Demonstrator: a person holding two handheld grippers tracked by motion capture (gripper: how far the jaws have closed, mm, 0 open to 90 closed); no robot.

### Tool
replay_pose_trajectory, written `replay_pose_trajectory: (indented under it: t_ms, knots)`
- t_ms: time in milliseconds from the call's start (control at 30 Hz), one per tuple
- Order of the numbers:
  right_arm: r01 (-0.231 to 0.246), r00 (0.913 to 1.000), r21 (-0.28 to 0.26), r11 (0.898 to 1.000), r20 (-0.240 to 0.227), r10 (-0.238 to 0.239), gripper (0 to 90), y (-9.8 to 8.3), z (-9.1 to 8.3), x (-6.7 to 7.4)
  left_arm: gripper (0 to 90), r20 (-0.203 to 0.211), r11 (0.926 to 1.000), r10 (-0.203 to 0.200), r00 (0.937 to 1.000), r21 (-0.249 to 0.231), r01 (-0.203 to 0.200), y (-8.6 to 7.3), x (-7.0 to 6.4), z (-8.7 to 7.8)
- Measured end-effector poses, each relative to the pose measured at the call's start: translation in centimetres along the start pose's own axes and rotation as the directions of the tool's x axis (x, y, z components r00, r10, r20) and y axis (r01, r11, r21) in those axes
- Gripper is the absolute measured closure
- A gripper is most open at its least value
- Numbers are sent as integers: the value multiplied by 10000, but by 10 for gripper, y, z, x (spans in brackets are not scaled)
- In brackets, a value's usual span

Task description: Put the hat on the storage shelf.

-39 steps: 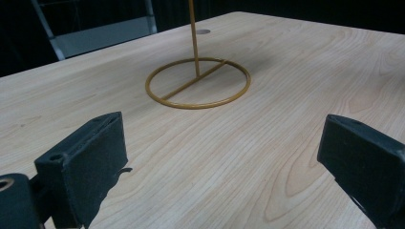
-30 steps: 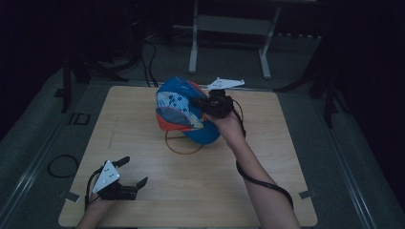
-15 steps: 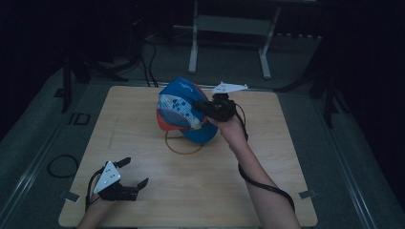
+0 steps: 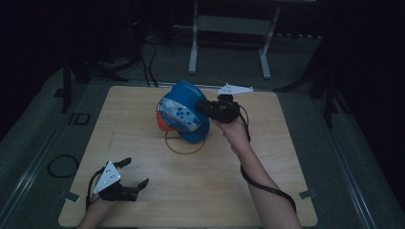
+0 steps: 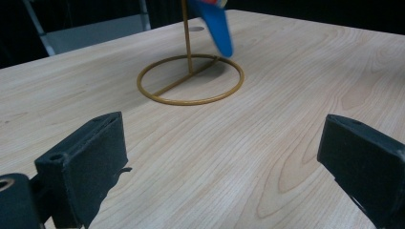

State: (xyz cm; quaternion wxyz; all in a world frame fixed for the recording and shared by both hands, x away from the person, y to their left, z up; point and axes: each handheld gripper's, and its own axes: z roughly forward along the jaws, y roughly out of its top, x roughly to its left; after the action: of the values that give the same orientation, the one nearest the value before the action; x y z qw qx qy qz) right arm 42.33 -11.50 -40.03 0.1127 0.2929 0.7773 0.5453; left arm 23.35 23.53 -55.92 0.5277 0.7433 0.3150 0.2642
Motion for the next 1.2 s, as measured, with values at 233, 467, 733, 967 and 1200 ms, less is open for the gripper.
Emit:
replay_pose_trajectory:
  t_ms: [233,467,733,967,1200]
  knots:
    - [88,9998,-376,9993,-172,-95,526,0,-16,2,32,-38,10000,-67,10000,-31,67,0,1,0]
    - [372,9986,-394,9985,-372,-386,349,-7,-30,6,32,-32,10000,-52,10000,8,52,-1,1,0]
    - [518,9952,-297,9982,-811,-540,151,-26,-37,7,32,-40,10000,-39,10000,-4,39,0,1,0]
    - [954,9925,-200,9952,-752,-967,145,-49,-45,7,32,10,10000,-30,10000,59,30,-1,1,2]
    - [1090,9920,9,9940,-643,-1087,145,-68,-46,4,32,31,10000,-32,10000,57,32,-1,0,2]
